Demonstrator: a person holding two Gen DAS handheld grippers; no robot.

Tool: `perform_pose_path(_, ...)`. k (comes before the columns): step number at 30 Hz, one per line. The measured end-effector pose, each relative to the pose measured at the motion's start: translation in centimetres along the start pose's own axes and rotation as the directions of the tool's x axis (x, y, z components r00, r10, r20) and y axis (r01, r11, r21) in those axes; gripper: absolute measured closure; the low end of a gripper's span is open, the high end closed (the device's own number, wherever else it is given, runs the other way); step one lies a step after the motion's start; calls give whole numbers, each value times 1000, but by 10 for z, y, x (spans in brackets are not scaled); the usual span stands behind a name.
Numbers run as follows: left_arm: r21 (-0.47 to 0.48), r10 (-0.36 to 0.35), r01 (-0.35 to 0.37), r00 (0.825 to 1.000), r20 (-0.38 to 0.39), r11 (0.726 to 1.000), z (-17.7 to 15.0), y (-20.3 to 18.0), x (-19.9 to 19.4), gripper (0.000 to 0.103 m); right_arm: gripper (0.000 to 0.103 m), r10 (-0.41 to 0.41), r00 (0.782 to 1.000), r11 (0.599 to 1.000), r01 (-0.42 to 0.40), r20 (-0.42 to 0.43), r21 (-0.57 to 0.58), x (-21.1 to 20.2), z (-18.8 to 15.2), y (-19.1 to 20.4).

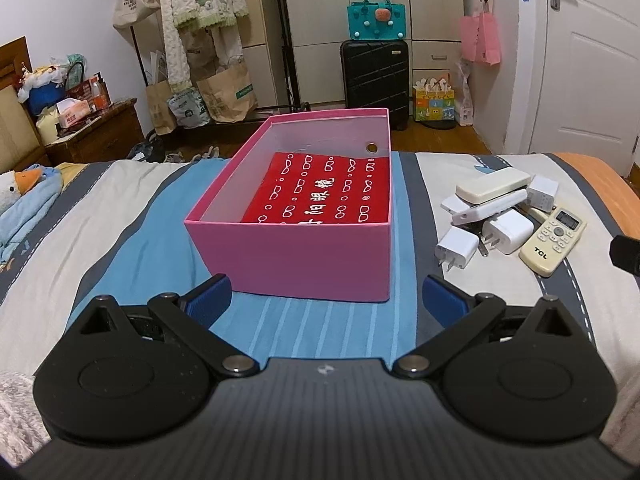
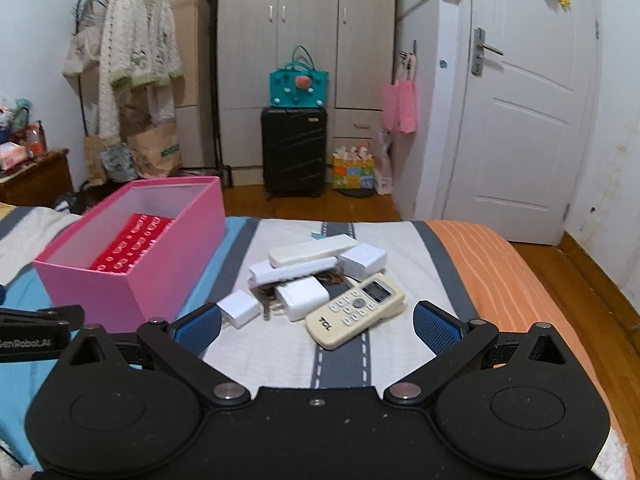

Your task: Organize rigid objects

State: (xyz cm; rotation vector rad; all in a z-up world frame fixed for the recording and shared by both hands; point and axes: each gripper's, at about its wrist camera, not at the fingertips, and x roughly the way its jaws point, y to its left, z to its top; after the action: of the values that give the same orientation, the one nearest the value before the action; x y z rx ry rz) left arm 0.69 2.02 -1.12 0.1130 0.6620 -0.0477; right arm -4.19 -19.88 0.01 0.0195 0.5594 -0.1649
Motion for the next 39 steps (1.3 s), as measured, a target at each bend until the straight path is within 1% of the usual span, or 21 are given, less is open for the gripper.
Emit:
perform_pose_path(8, 1, 2, -2, 1000, -3, 1000, 0, 1, 0, 0, 0, -4, 1000, 1000, 4, -8, 9, 2, -1, -1)
perform_pose_path(16, -13, -31, 31, 1000, -2, 999, 0, 2, -2, 0, 0, -5, 1000, 1000, 5, -11, 10, 3, 0, -1)
perform_pose_path(24, -11, -34, 34, 999, 10, 999, 0, -2, -7, 0, 0, -10, 1000, 1000, 10, -12, 11, 1, 1, -3)
perform_pose_path(27, -8, -32, 32, 999, 10, 999, 0, -3, -7, 0, 0, 4, 1000, 1000, -4, 0, 11, -1, 1, -3)
perform_pose_path(32, -16, -29, 29, 999, 14, 999, 0, 0, -8, 0, 0, -3, 1000, 1000, 3, 22, 1, -4, 0, -1)
perform_pose_path(39, -22, -22, 23, 1000, 10, 999, 0, 2, -7, 0, 0, -9, 1000, 1000, 9, 29, -10, -5, 0, 0)
